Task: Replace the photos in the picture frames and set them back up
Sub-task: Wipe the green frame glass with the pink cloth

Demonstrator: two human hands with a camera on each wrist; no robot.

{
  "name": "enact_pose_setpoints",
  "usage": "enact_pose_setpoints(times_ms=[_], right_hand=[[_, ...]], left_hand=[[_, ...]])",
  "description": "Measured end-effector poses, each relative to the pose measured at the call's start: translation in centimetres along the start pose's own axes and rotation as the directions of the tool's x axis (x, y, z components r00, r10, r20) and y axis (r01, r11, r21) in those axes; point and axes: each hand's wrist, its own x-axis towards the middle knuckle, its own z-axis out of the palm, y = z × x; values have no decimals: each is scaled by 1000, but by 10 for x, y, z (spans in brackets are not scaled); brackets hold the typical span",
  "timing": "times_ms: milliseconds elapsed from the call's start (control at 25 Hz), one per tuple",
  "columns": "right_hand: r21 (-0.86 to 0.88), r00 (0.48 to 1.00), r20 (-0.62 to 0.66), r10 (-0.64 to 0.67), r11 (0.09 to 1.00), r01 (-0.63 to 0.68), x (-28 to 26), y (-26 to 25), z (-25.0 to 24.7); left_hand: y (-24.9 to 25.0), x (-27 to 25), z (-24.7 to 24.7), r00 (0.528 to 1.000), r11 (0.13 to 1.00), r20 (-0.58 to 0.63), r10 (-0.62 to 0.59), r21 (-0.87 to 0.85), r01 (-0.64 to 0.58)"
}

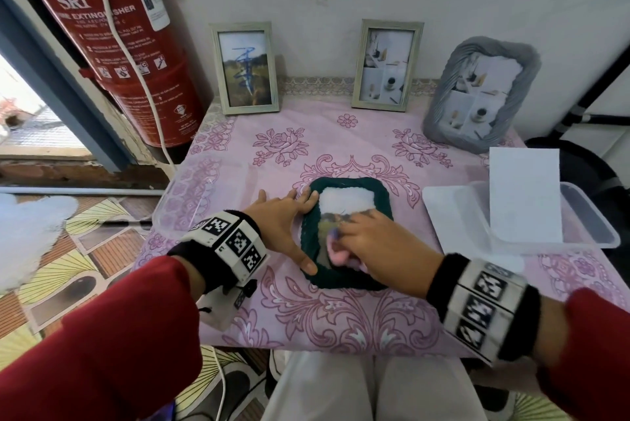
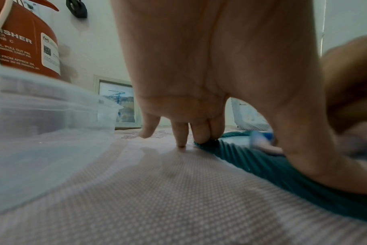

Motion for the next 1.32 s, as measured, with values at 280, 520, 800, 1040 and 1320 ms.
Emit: enact_pose_setpoints(times_ms=[280, 520, 800, 1040, 1320], right_hand=[[-76, 998, -12, 68, 995, -68, -24, 21, -7], [-27, 978, 15, 207, 978, -206, 44, 39, -9], [-13, 994, 8, 107, 994, -107, 18, 9, -2], [-86, 1000, 3, -6, 996, 6, -28, 13, 1], [-77, 979, -13, 202, 976, -202, 39, 39, -12]], left_hand=[[-1, 1, 1, 1000, 1000, 6, 9, -16, -9], [2, 3, -1, 1000, 1000, -7, -7, 26, 7], [4, -2, -1, 1000, 1000, 9, -25, 12, 25], [3, 0, -2, 1000, 1000, 17, -16, -7, 16], [5, 1, -2, 1000, 1000, 8, -24, 7, 24]])
